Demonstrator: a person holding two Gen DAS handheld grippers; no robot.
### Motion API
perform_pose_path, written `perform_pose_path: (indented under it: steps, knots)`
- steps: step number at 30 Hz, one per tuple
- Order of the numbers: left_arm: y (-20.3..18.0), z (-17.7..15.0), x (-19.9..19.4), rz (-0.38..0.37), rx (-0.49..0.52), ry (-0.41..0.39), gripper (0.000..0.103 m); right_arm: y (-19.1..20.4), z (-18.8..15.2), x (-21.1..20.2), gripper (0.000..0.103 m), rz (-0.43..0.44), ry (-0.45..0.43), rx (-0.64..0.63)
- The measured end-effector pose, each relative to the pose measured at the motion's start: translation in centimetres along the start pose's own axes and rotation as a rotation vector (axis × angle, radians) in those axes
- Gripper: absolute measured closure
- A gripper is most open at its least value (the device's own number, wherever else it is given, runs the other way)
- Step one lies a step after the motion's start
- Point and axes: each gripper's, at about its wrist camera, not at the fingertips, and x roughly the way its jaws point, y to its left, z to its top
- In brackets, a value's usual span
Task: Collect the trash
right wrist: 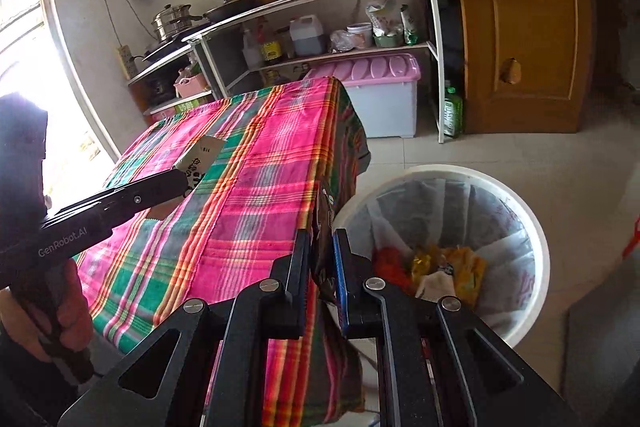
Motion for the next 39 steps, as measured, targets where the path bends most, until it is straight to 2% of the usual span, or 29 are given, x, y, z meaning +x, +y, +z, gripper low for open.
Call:
perform_pose_path:
  steps: [15, 26, 29, 31, 39]
  knots:
    - [-5.6, 0.2, 6.1, -0.111, 0.071, 0.07, 0.093, -6.6, -0.8, -0.3, 0.091, -0.085, 0.005, 0.12]
    - [-7.2, 0.2, 10.2, -0.134, 0.082, 0.126, 0.092, -9.4, -0.9, 1.3, 0.091, -0.125, 0.037, 0.161]
    - [-7.4, 0.0, 10.7, -0.136, 0.079, 0.137, 0.09, -9.8, -1.0, 1.7, 0.087, -0.135, 0.045, 0.166]
    - [-7.4, 0.0, 10.6, -0.136, 0.079, 0.136, 0.088, -9.9, -1.1, 1.8, 0.08, -0.132, 0.046, 0.167]
    - [-6.9, 0.1, 9.4, -0.127, 0.074, 0.113, 0.084, -9.0, -1.2, 1.4, 0.078, -0.132, 0.041, 0.159]
